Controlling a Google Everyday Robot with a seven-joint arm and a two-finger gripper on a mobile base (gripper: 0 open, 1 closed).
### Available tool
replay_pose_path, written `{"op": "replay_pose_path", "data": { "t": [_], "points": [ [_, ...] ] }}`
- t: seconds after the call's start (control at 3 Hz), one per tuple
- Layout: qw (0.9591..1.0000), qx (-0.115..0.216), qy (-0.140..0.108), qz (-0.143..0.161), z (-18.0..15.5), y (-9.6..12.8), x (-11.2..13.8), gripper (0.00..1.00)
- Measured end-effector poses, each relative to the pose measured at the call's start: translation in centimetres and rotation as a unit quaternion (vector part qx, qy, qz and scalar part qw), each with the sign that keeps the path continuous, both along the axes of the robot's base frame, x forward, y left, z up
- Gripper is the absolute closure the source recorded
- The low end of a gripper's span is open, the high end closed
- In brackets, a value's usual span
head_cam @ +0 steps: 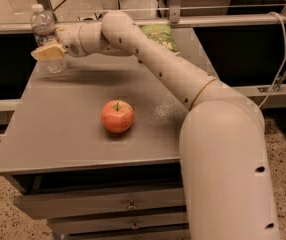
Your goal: Move water bottle near green jalapeno chip bag
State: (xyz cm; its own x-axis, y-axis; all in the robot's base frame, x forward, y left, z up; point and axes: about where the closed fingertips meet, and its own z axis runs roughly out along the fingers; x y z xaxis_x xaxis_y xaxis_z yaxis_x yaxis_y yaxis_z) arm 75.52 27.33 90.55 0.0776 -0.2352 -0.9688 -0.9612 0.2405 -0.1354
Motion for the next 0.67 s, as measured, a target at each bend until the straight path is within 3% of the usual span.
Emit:
{"op": "replay_pose_path", "data": {
  "t": [0.33,0.67],
  "points": [
    [1.0,0.003,-0.005,-0.003,0.3,-0.5,0.4,0.61],
    [0.9996,0.005,-0.019,-0.021,1.6,-3.9,1.0,0.83]
  ]
}}
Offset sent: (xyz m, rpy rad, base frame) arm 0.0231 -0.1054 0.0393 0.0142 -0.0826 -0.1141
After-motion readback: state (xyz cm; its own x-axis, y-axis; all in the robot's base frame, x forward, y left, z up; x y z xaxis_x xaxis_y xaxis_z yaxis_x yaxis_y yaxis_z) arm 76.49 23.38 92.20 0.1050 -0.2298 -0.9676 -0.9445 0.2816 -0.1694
